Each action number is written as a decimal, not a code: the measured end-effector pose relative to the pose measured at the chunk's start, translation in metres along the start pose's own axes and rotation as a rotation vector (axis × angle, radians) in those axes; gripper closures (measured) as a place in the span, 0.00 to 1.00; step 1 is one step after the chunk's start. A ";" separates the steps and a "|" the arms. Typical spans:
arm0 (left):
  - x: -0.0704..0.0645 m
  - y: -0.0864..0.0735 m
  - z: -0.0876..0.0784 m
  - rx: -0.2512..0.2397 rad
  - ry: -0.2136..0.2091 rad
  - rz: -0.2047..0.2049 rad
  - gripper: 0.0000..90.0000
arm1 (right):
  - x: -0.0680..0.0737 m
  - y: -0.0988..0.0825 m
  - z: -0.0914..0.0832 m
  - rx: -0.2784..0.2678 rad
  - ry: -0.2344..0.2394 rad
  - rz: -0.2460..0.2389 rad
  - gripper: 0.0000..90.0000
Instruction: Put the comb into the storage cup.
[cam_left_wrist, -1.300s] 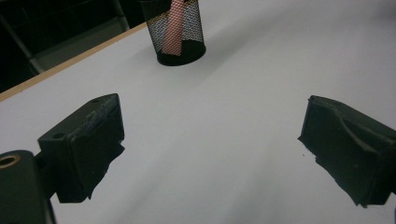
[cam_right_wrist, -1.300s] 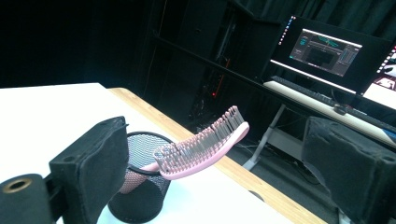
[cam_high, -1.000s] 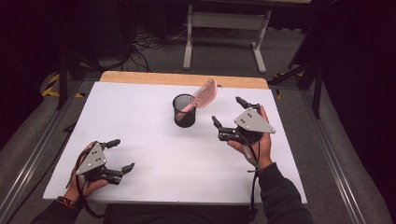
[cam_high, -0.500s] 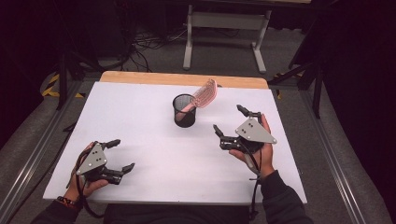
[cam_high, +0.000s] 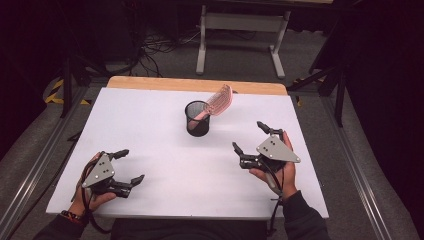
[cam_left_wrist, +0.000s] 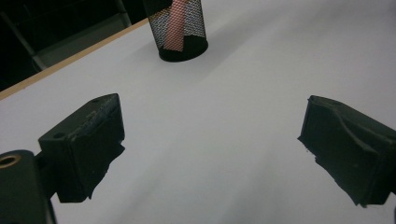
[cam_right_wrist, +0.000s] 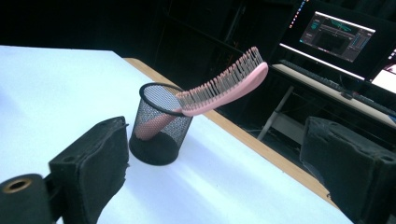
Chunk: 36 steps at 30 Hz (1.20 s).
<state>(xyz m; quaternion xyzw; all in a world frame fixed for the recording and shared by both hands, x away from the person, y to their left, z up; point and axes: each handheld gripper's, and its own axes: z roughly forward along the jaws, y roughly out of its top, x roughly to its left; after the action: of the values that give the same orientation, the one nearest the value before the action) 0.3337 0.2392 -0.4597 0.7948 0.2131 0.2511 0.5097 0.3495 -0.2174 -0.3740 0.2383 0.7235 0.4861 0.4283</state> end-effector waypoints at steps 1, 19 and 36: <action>0.000 0.000 0.000 0.001 -0.004 -0.003 0.08 | 0.000 -0.001 -0.001 0.001 0.000 -0.001 0.10; -0.002 0.000 0.002 0.015 0.007 0.013 0.08 | 0.005 -0.042 -0.009 0.071 0.000 -0.021 0.10; 0.000 -0.001 0.003 0.015 0.006 0.007 0.08 | 0.002 -0.080 -0.024 0.113 0.003 0.039 0.09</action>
<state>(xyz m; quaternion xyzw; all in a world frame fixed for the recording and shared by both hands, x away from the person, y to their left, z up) 0.3359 0.2371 -0.4616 0.7985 0.2140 0.2538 0.5023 0.3343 -0.2611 -0.4438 0.2756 0.7456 0.4530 0.4036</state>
